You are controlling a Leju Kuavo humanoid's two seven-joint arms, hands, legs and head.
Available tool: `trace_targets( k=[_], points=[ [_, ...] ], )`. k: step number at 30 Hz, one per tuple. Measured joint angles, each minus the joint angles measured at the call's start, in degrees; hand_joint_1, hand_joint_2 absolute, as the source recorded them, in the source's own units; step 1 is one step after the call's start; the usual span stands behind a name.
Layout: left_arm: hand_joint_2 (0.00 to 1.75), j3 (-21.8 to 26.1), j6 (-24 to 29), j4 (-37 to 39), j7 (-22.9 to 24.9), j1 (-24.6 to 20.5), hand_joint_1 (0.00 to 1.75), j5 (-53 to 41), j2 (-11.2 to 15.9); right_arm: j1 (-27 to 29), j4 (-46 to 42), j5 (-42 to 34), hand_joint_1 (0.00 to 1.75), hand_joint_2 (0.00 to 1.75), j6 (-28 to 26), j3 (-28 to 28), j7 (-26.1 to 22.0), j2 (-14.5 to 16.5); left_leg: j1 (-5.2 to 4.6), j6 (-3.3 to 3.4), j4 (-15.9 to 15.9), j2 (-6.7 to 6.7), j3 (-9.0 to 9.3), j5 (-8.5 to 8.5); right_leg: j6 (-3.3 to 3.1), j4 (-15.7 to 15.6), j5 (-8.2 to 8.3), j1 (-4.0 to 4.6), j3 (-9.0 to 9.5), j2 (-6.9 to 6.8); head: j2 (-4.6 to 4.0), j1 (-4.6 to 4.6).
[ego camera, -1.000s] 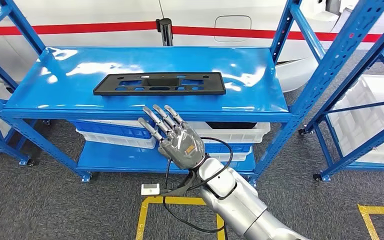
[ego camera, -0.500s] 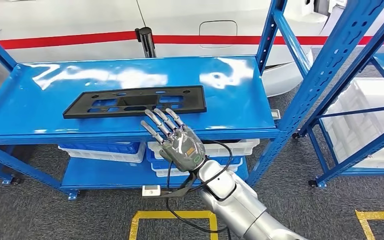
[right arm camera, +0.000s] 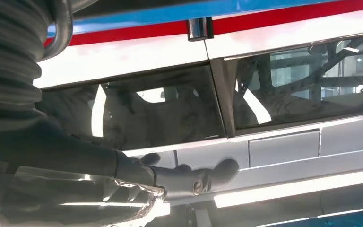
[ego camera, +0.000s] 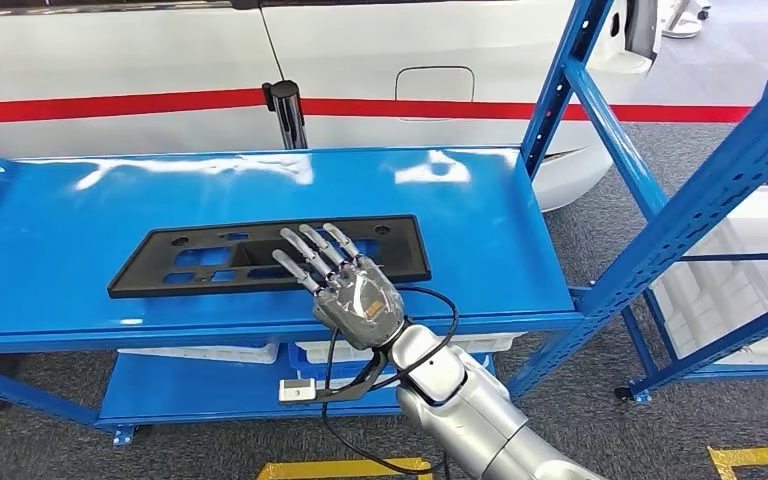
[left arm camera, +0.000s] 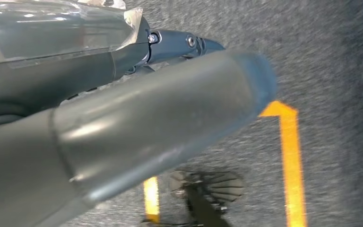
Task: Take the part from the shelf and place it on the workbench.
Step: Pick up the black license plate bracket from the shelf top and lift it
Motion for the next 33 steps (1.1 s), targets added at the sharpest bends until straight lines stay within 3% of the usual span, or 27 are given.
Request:
trace_targets(
  k=[2, 3, 4, 5, 6, 8, 10, 11, 13, 19, 33],
  points=[
    [0.00, 0.0, 0.0, 0.0, 0.0, -0.1, 0.00, 0.0, 0.0, 0.1, 0.1, 0.0, 0.00, 1.75, 0.0, 0.0, 0.0, -0.1, -0.17, 0.39, 0.0, -0.09, 1.08, -1.17, -0.52, 6.8, -2.16, 0.00, -5.36, -0.18, -0.01, 0.10],
    [0.00, 0.0, 0.0, 0.0, 0.0, -0.1, 0.00, 0.0, 0.0, 0.2, 0.2, 0.0, 0.00, 1.75, 0.0, 0.0, 0.0, -0.1, -0.30, 0.46, 0.0, -0.17, 1.78, -1.80, -0.72, 8.6, -3.78, 0.02, -7.63, -0.20, -0.01, 0.12],
    [0.00, 0.0, 0.2, 0.0, 0.0, -0.1, 0.00, 0.0, -0.1, 0.3, 0.3, 0.0, 0.00, 1.75, 0.0, 0.0, -0.1, -0.2, -0.46, 0.49, 0.0, -0.27, 2.63, -2.46, -0.81, 8.7, -4.99, 0.07, -9.14, -0.20, -0.01, 0.13],
    [0.00, 0.0, 0.6, 0.0, 0.0, -0.1, 0.00, 0.0, -0.1, 0.3, 0.4, 0.0, 0.00, 1.75, 0.0, 0.1, -0.2, -0.2, -0.65, 0.51, 0.0, -0.42, 3.62, -3.16, -0.77, 7.2, -5.10, 0.21, -9.87, -0.21, -0.01, 0.15],
    [0.00, 0.0, 1.0, 0.0, 0.1, -0.2, 0.00, -0.1, -0.1, 0.3, 0.5, 0.0, 0.00, 1.75, -0.1, 0.1, -0.3, -0.2, -0.89, 0.52, 0.0, -0.54, 4.65, -3.86, -0.51, 4.2, -3.68, 0.42, -9.98, -0.21, -0.01, 0.18],
    [0.00, 0.0, 1.9, 0.0, 0.2, -0.3, 0.00, -0.3, -0.4, 0.4, 0.9, -0.1, 0.00, 1.75, -0.1, 0.1, -0.5, -0.2, -1.28, 0.47, 0.0, -0.82, 6.41, -5.34, -0.09, -2.2, 3.12, 0.93, -9.40, -0.14, -0.01, 0.09],
    [0.00, 0.0, 2.6, 0.1, 0.4, -0.5, 0.00, -0.6, -0.6, 0.4, 1.3, -0.2, 0.00, 1.75, -0.2, 0.2, -0.8, -0.1, -1.39, 0.05, 0.1, -1.10, 7.23, -6.38, -0.65, -5.1, 8.24, 1.18, -8.48, -0.07, -0.01, -0.15],
    [0.00, 0.0, 3.0, 0.1, 0.7, -0.6, 0.00, -0.7, -0.6, 0.3, 1.5, -0.3, 0.00, 1.75, -0.3, 0.3, -0.9, 0.0, -1.37, -0.24, 0.2, -1.19, 7.44, -6.58, -1.21, -5.5, 8.79, 1.18, -8.08, -0.09, -0.01, -0.24],
    [0.00, 0.0, 3.8, 0.1, 1.2, -0.7, 0.00, -0.9, -0.8, 0.1, 1.8, -0.5, 0.00, 1.75, -0.3, 0.4, -1.3, 0.4, -0.99, -0.62, -0.1, -1.08, 7.79, -6.58, -1.76, -5.8, 8.98, 1.17, -7.34, -0.04, -0.01, -0.30],
    [0.00, 0.0, 5.6, 0.1, 2.5, -1.3, 0.00, -1.9, -1.1, 0.0, 2.6, -4.2, 0.00, 1.75, 0.7, 1.2, -4.5, 1.7, -0.63, -1.49, -1.5, -0.91, 8.69, -7.34, -2.38, -6.3, 8.60, 1.08, -6.93, 0.13, 0.00, -0.29],
    [0.00, 0.0, 7.2, 0.1, 4.5, -1.4, 0.00, -3.4, -1.1, 1.1, 2.1, -9.9, 0.00, 1.75, 5.8, 4.7, -8.6, 2.8, -0.55, -1.47, -1.7, -0.89, 8.82, -7.30, -2.72, -6.3, 8.74, 1.12, -6.86, 0.21, -0.01, -0.29]
  ],
)
